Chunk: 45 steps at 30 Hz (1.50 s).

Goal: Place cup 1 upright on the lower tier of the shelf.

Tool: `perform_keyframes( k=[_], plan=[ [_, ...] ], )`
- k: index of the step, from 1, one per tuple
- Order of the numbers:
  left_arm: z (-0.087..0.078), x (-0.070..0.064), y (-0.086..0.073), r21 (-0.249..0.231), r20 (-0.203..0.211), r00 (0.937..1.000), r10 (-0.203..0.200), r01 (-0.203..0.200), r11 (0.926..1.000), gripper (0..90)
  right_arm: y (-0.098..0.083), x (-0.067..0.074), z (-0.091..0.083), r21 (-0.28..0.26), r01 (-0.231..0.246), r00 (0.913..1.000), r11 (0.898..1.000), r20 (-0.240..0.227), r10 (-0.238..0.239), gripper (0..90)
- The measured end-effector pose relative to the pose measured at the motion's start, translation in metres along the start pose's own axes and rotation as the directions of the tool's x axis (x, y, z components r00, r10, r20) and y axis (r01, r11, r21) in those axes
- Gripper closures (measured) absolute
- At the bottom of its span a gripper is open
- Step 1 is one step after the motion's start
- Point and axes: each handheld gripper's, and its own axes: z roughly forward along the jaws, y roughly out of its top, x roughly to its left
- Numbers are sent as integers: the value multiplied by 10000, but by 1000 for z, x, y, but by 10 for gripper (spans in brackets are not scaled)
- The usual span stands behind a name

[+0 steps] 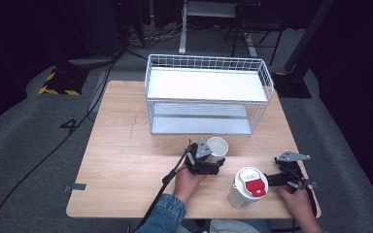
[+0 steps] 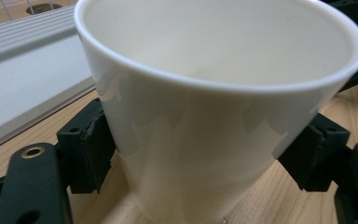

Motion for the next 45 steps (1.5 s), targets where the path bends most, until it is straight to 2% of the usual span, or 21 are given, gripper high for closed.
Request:
perform_keyframes(
  k=[9,17,22,25,26,34,37,38,45],
  plan=[
    [-1,-1,1,62,34,10000,-85,85,9999,220,0,0,0,-2,-1,10000,10000,1,1,7],
    [-4,-1,5,-101,62,9999,-154,155,9998,220,0,0,0,-1,-1,10000,10000,0,1,7],
    [-10,2,13,-309,-125,9991,-412,408,9987,221,0,0,0,-1,-4,10000,10000,0,4,7],
    [-12,4,18,-312,-216,9993,-299,292,9991,221,0,0,0,-3,-2,10000,10000,5,2,7],
    [-14,8,22,-276,-393,9991,-164,154,9995,221,0,0,0,-2,-4,10000,10000,0,4,7],
    [-22,22,35,-525,-764,9967,-276,237,9983,221,0,0,0,-1,-3,10000,10000,0,3,7],
    [-23,25,37,-384,-840,9961,-258,226,9990,221,0,0,0,1,-2,10000,10000,-1,2,7],
    [-23,27,40,-280,-1041,9945,-91,62,9996,221,0,0,0,-1,-2,10000,10000,1,2,7],
    [-21,37,45,-334,-1308,9909,-329,287,9990,221,0,0,0,-3,-2,10000,10000,3,2,7]
  ],
)
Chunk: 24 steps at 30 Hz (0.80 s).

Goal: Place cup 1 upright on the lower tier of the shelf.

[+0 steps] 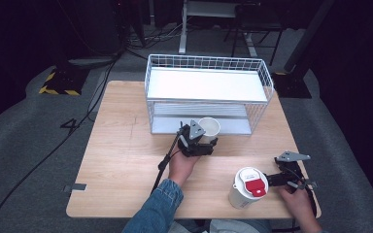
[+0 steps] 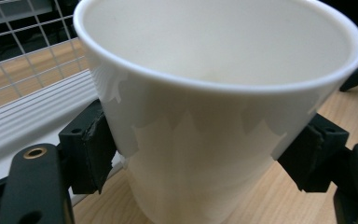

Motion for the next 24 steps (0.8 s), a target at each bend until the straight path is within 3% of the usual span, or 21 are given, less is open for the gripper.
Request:
perform_keyframes(
  k=[5,16,18,24],
  plan=[
    [3,6,2,-130,-169,9994,-318,316,9994,221,0,0,0,1,-1,10000,10000,-3,1,7],
    [8,19,3,-585,-780,9950,-617,572,9966,220,0,0,0,3,4,10000,10000,-2,-4,7],
    [10,24,2,-696,-1038,9900,-953,883,9937,221,0,0,0,2,2,10000,10000,-3,-2,7],
    [15,37,3,-607,-1567,9793,-1284,1202,9909,221,0,0,0,1,0,10000,10000,-4,0,7]
  ],
)
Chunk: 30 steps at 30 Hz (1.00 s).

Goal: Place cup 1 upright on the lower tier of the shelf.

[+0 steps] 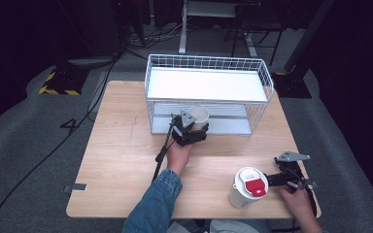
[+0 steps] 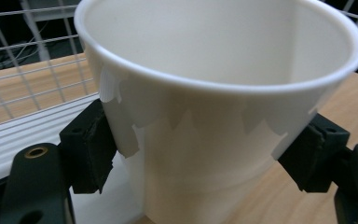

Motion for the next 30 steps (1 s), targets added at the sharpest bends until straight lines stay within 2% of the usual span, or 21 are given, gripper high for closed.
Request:
perform_keyframes(
  k=[7,12,15,25,30],
  plan=[
    [11,11,0,51,-318,9994,-151,153,9999,221,0,0,0,1,3,10000,10000,-1,-3,7],
    [22,16,1,212,-634,9980,-14,27,9998,221,0,0,0,3,0,10000,10000,0,0,7],
    [27,19,3,198,-655,9977,-170,183,9996,221,0,0,0,3,2,10000,10000,0,-2,7],
    [39,28,4,305,-784,9969,-75,100,9995,221,0,0,0,4,-1,10000,10000,-1,1,7],
    [45,31,3,232,-835,9963,-218,238,9994,220,0,0,0,5,0,10000,10000,0,0,7]
  ],
)
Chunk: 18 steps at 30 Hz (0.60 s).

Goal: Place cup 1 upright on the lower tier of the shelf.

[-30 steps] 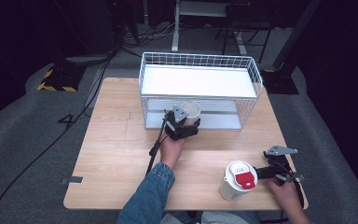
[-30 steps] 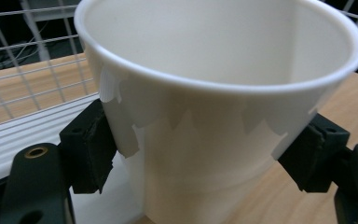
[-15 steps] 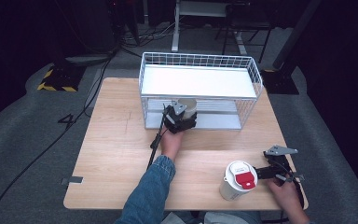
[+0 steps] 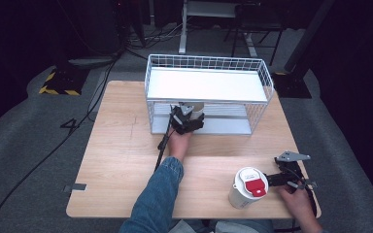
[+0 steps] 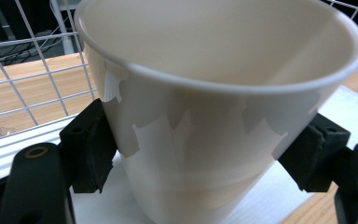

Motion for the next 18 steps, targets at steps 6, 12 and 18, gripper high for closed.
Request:
perform_keyframes(
  k=[6,12,18],
  plan=[
    [6,1,-1,71,-166,9999,6,-4,10000,220,0,0,0,-1,-2,10000,10000,2,2,7],
    [11,1,-1,120,-49,9999,128,-128,9998,220,0,0,0,-1,0,10000,10000,2,0,7],
    [15,4,-2,149,248,9996,144,-148,9998,220,0,0,0,-2,-2,10000,10000,3,2,7]
  ],
)
